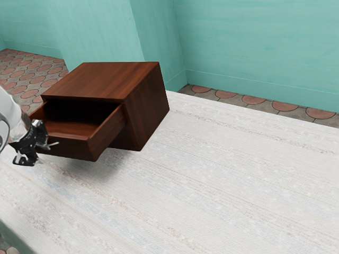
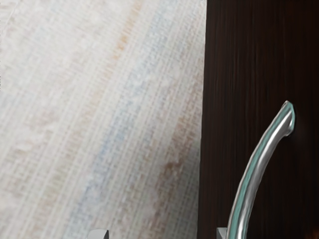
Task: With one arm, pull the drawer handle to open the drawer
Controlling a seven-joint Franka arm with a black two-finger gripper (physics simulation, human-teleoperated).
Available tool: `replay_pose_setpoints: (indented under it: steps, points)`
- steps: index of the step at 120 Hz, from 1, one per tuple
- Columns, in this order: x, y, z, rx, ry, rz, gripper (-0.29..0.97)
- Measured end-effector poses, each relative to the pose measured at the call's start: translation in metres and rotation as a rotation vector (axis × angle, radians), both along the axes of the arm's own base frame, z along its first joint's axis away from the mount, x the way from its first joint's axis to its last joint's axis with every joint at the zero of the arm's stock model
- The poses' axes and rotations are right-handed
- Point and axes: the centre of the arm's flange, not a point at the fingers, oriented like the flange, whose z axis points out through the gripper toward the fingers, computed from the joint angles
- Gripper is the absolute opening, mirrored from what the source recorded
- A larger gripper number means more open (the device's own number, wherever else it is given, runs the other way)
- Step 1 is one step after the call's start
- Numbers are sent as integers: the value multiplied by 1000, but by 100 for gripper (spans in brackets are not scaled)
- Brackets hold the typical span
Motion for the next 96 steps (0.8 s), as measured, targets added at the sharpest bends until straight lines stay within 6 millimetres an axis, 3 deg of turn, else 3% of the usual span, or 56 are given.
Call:
replay_pose_setpoints:
  steps: [96]
  points:
    - [0, 5, 6, 7, 15, -17, 28]
